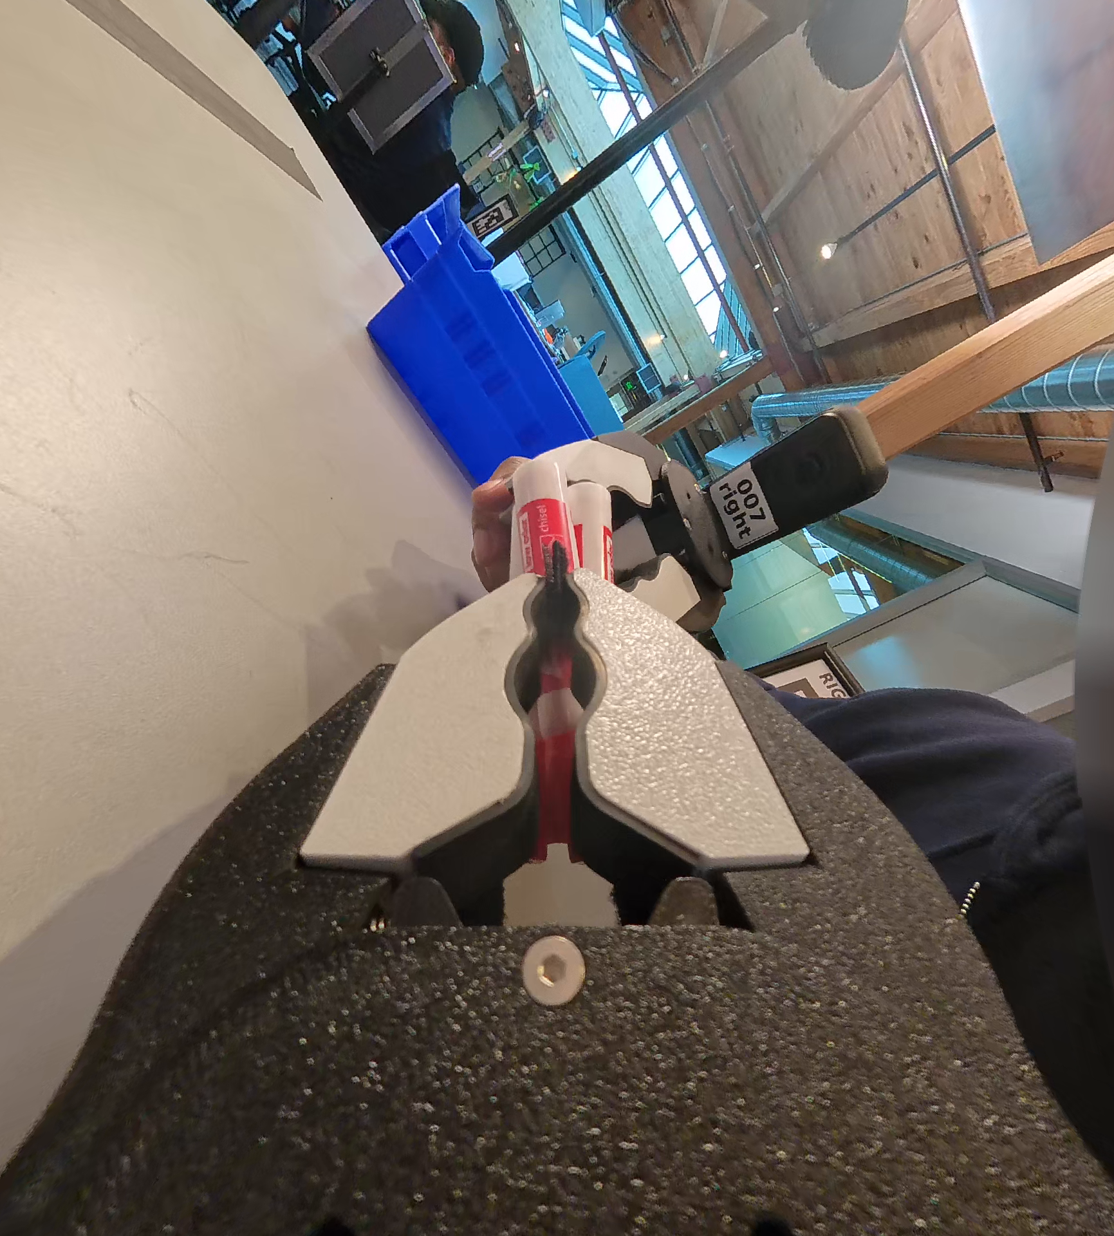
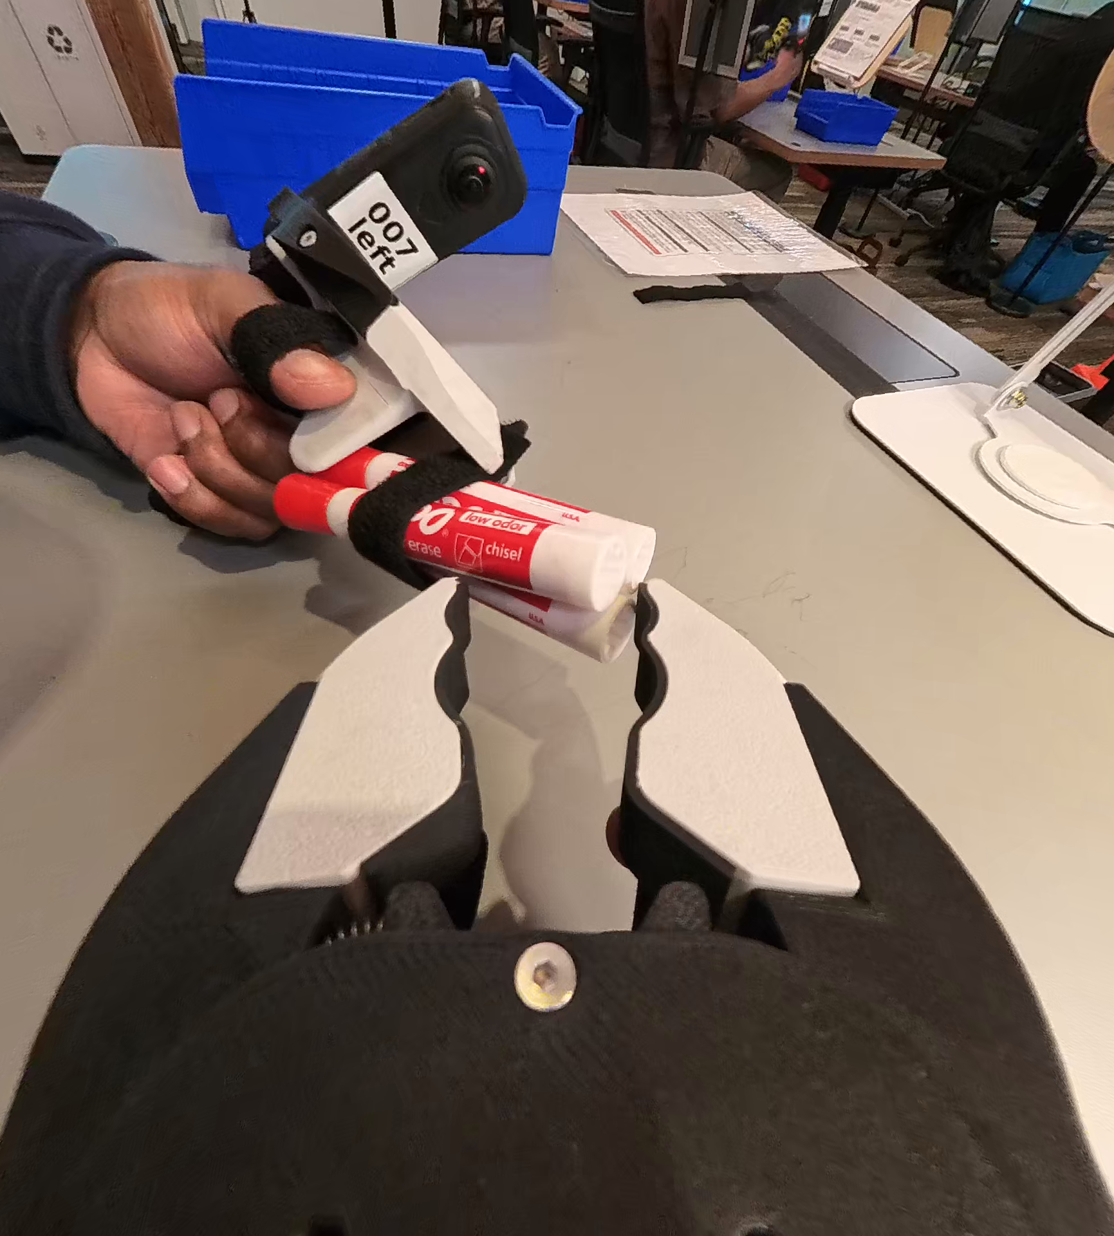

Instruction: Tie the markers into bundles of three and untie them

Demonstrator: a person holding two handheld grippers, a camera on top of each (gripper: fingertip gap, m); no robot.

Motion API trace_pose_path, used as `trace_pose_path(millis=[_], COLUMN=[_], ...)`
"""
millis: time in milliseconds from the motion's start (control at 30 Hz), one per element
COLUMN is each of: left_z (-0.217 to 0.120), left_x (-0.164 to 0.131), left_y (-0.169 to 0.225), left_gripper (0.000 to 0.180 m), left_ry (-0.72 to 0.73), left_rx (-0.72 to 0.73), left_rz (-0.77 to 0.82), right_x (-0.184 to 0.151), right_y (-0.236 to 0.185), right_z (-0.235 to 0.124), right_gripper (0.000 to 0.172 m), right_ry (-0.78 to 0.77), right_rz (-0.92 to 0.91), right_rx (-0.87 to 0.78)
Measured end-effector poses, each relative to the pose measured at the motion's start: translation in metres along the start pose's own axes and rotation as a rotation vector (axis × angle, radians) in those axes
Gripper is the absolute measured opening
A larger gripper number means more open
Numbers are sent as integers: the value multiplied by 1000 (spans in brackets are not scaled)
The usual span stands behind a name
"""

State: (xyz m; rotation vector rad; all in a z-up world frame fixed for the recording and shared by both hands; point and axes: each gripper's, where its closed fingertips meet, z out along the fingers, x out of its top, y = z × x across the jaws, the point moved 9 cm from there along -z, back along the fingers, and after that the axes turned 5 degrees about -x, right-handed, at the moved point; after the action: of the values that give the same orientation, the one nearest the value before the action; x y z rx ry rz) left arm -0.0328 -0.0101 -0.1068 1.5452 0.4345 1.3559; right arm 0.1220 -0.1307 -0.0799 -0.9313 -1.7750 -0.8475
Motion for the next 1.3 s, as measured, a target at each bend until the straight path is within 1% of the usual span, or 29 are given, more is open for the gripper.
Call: trace_pose_path(millis=[800, 967, 1067, 1300], left_z=[1, -1, -3, -3], left_x=[0, 3, 7, 7], left_y=[2, 5, 8, 9], left_gripper=[4, 4, 4, 4], left_ry=[-23, -35, -41, -50], left_rx=[9, 57, 91, 104], left_rz=[35, 128, 200, 236], right_x=[-3, 0, 3, -1], right_y=[-12, -11, -11, -17], right_z=[4, -2, -6, -1], right_gripper=[48, 48, 45, 44], right_ry=[-7, 27, 54, 23], right_rz=[-70, -167, -178, -203], right_rx=[56, -6, -17, 7])
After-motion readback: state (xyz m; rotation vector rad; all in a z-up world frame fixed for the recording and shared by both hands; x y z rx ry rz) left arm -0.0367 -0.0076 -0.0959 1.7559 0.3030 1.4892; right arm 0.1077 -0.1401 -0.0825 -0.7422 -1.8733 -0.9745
